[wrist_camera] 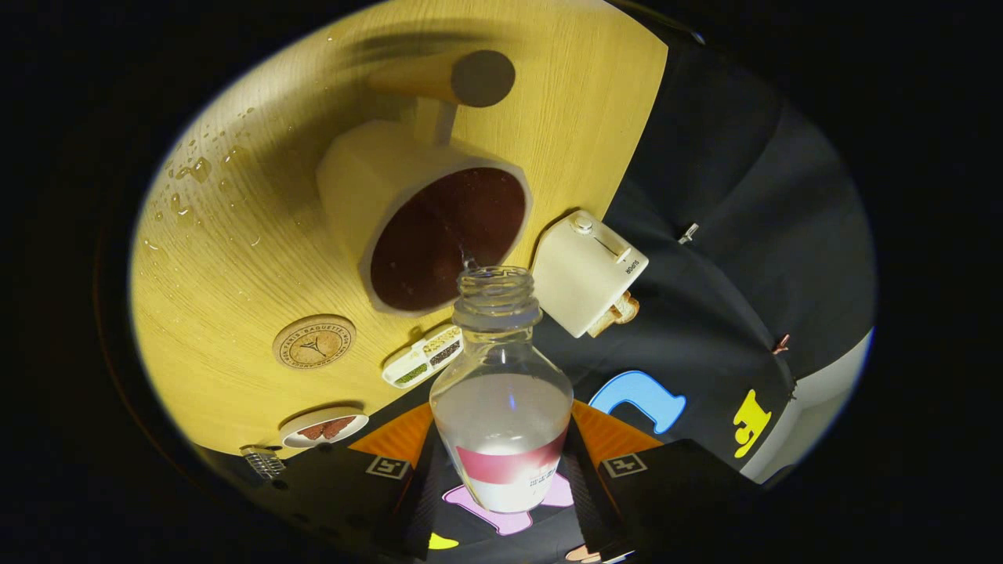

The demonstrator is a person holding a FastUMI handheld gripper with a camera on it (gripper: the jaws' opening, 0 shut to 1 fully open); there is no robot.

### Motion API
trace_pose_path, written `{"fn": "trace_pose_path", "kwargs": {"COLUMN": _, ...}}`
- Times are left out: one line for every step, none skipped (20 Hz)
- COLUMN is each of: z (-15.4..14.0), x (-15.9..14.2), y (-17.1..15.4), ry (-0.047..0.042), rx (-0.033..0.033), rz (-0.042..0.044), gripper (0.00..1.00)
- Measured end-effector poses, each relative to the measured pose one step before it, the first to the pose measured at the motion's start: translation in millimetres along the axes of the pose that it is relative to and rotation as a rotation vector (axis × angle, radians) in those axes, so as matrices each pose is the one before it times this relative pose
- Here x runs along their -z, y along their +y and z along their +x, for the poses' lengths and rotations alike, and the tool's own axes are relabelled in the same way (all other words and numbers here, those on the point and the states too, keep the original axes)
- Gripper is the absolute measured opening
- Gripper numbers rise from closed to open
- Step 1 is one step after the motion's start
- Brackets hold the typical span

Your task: Take the bottle from table, then pour the juice into the cup, finally place the bottle on the coaster

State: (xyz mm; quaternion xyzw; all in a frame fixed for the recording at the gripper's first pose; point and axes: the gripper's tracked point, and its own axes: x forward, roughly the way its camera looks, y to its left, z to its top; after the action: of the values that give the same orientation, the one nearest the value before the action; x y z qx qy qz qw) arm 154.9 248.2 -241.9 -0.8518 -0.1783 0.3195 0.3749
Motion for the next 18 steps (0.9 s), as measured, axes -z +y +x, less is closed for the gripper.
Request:
{"fn": "trace_pose_path", "kwargs": {"z": 0.43, "x": -0.57, "y": -0.54, "ry": 0.00047, "rx": -0.00061, "rz": -0.00509, "gripper": 0.73}}
{"fn": "trace_pose_path", "kwargs": {"z": 1.06, "x": 1.33, "y": -0.62, "ry": 0.00272, "rx": -0.00210, "rz": -0.00128, "gripper": 0.73}}
{"fn": "trace_pose_path", "kwargs": {"z": 0.79, "x": 0.02, "y": 1.25, "ry": 0.00432, "rx": -0.00580, "rz": 0.00154, "gripper": 0.73}}
{"fn": "trace_pose_path", "kwargs": {"z": -0.03, "x": 0.52, "y": 0.27, "ry": 0.00298, "rx": -0.00476, "rz": 0.00109, "gripper": 0.73}}
{"fn": "trace_pose_path", "kwargs": {"z": 0.49, "x": -0.60, "y": 0.44, "ry": 0.00182, "rx": -0.00417, "rz": -0.00247, "gripper": 0.73}}
{"fn": "trace_pose_path", "kwargs": {"z": -0.79, "x": -0.76, "y": 0.00, "ry": 0.00120, "rx": -0.00242, "rz": -0.00428, "gripper": 0.73}}
{"fn": "trace_pose_path", "kwargs": {"z": -0.79, "x": -1.76, "y": -0.35, "ry": -0.00340, "rx": 0.00072, "rz": -0.00142, "gripper": 0.73}}
{"fn": "trace_pose_path", "kwargs": {"z": -1.52, "x": -1.73, "y": 0.86, "ry": -0.00301, "rx": -0.00280, "rz": -0.00469, "gripper": 0.73}}
{"fn": "trace_pose_path", "kwargs": {"z": -0.74, "x": -2.57, "y": 0.32, "ry": -0.00303, "rx": 0.00049, "rz": -0.01060, "gripper": 0.73}}
{"fn": "trace_pose_path", "kwargs": {"z": -0.38, "x": -0.04, "y": -0.68, "ry": 0.00177, "rx": 0.00030, "rz": -0.00912, "gripper": 0.73}}
{"fn": "trace_pose_path", "kwargs": {"z": -0.42, "x": 0.83, "y": 0.88, "ry": 0.00589, "rx": -0.00668, "rz": -0.00051, "gripper": 0.73}}
{"fn": "trace_pose_path", "kwargs": {"z": -0.03, "x": 2.75, "y": 1.68, "ry": 0.00945, "rx": -0.00867, "rz": 0.00938, "gripper": 0.73}}
{"fn": "trace_pose_path", "kwargs": {"z": 0.12, "x": 1.20, "y": 2.32, "ry": 0.01083, "rx": -0.01007, "rz": 0.00998, "gripper": 0.73}}
{"fn": "trace_pose_path", "kwargs": {"z": 0.28, "x": 1.13, "y": 0.34, "ry": 0.00823, "rx": -0.00745, "rz": 0.00762, "gripper": 0.73}}
{"fn": "trace_pose_path", "kwargs": {"z": -0.61, "x": 0.63, "y": 1.23, "ry": 0.00545, "rx": -0.00449, "rz": 0.00296, "gripper": 0.73}}
{"fn": "trace_pose_path", "kwargs": {"z": -1.73, "x": 2.08, "y": -1.53, "ry": 0.00672, "rx": 0.00170, "rz": 0.00124, "gripper": 0.73}}
{"fn": "trace_pose_path", "kwargs": {"z": -1.14, "x": 0.55, "y": -1.78, "ry": 0.00399, "rx": 0.00209, "rz": 0.00514, "gripper": 0.73}}
{"fn": "trace_pose_path", "kwargs": {"z": -1.56, "x": 0.71, "y": -1.14, "ry": 0.00530, "rx": 0.00013, "rz": 0.01069, "gripper": 0.73}}
